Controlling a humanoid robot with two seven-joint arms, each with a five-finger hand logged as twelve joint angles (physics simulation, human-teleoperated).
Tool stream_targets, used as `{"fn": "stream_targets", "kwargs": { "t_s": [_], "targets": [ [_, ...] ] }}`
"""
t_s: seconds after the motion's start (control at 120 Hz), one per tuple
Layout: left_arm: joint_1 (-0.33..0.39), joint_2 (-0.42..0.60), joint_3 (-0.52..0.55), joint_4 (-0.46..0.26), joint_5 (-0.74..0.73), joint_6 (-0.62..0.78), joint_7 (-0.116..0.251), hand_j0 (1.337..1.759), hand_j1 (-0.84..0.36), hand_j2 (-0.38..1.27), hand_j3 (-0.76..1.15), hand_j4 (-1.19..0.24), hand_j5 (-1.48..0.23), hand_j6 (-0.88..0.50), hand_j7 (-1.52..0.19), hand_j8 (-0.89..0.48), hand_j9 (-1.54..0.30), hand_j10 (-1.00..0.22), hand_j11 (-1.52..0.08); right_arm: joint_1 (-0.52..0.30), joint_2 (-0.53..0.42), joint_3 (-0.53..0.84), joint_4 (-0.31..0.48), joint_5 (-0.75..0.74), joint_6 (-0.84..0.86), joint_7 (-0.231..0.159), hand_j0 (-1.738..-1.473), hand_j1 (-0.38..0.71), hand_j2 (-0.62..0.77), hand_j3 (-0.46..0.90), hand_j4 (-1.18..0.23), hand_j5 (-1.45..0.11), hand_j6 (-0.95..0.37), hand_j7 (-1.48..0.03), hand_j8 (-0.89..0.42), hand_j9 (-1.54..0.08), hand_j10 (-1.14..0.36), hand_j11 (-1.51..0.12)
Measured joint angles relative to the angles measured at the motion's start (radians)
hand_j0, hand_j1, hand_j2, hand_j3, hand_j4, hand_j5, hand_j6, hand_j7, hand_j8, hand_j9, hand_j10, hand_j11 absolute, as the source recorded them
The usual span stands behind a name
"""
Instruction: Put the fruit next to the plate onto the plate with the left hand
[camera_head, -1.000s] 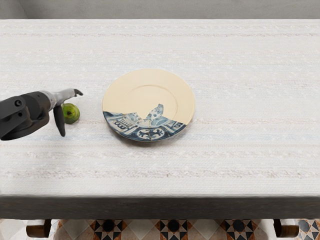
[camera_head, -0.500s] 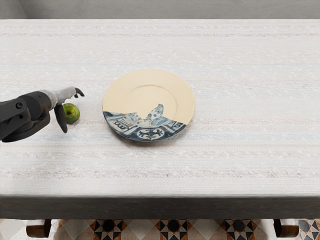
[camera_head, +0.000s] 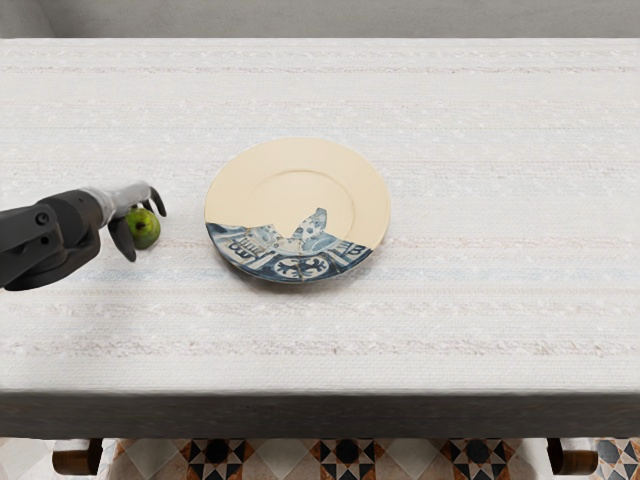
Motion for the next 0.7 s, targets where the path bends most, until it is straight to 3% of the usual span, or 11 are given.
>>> {"fn": "stream_targets", "kwargs": {
  "t_s": [0.058, 0.158, 0.192, 0.7],
  "targets": [
    [-0.002, 0.000, 0.002, 0.000, 0.000, 0.000, 0.000, 1.658, -0.20, 0.10, 0.00, -0.48, -0.60, -0.43, -0.60, -0.44, -0.60, -0.47, -0.60, 0.000, 0.000, 0.000, 0.000, 0.000, 0.000, 0.000, -1.658, -0.35, 0.00, 0.00, 0.00, 0.00, 0.00, 0.00, 0.00, 0.00, 0.00, 0.00],
    [-0.002, 0.000, 0.004, 0.000, -0.001, -0.002, 0.000, 1.657, -0.25, 0.14, 0.00, -0.53, -0.68, -0.38, -0.68, -0.39, -0.69, -0.52, -0.69, 0.001, 0.000, 0.000, 0.000, 0.000, 0.000, 0.000, -1.658, -0.35, 0.00, 0.00, 0.00, 0.00, 0.00, 0.00, 0.00, 0.00, 0.00, 0.00],
    [-0.002, -0.001, 0.006, 0.000, 0.000, -0.002, 0.000, 1.657, -0.29, 0.24, 0.00, -0.54, -0.70, -0.35, -0.71, -0.37, -0.71, -0.54, -0.71, 0.001, 0.000, 0.000, 0.000, 0.000, 0.000, 0.000, -1.658, -0.35, 0.00, 0.00, 0.00, 0.00, 0.00, 0.00, 0.00, 0.00, 0.00, 0.00],
    [-0.058, -0.002, 0.006, 0.004, -0.011, -0.011, 0.000, 1.655, -0.28, 0.22, 0.00, -0.44, -0.85, -0.28, -0.85, -0.31, -0.85, -0.56, -0.84, 0.001, 0.000, 0.000, 0.000, 0.000, 0.000, 0.000, -1.658, -0.35, 0.00, 0.00, 0.00, 0.00, 0.00, 0.00, 0.00, 0.00, 0.00, 0.00]
  ]
}}
